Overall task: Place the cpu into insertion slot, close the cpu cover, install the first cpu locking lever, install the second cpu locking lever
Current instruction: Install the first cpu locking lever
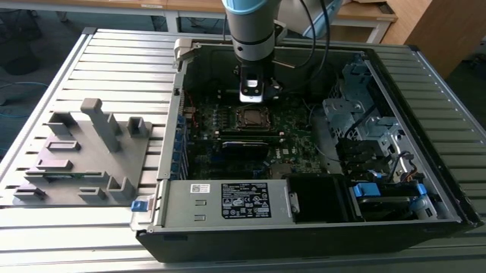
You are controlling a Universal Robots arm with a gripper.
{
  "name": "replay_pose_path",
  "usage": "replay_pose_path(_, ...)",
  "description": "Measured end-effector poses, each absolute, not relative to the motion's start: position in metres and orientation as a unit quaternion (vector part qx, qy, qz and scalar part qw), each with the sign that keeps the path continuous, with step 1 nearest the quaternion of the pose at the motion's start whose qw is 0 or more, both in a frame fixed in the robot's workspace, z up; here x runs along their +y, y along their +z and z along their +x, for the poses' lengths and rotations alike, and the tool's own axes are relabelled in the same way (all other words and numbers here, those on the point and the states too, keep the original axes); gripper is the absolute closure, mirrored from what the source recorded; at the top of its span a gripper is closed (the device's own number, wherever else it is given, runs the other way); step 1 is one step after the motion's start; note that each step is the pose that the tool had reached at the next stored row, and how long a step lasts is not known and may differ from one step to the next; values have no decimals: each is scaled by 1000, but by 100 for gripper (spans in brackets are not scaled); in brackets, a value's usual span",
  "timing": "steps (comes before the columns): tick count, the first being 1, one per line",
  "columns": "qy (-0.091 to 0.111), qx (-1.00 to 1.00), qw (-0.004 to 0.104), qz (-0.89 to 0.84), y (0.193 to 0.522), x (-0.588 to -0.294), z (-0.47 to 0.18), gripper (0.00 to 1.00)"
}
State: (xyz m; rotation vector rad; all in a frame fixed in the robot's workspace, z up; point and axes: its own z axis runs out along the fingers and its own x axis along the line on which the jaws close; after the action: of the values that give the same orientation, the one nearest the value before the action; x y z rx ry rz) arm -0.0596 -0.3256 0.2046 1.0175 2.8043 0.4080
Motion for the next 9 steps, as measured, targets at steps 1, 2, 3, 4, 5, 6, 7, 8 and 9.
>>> replay_pose_path(1,135,929,65,337,205,-326,-60,90)
replay_pose_path(2,135,929,65,337,205,-326,-60,90)
replay_pose_path(3,136,929,65,337,205,-326,-60,90)
replay_pose_path(4,136,929,65,337,205,-326,-60,90)
replay_pose_path(5,136,929,65,337,205,-325,-61,90)
replay_pose_path(6,136,929,65,337,205,-325,-61,90)
replay_pose_path(7,136,929,65,337,205,-325,-61,90)
replay_pose_path(8,136,929,65,337,205,-325,-61,90)
replay_pose_path(9,136,929,65,337,204,-325,-61,90)
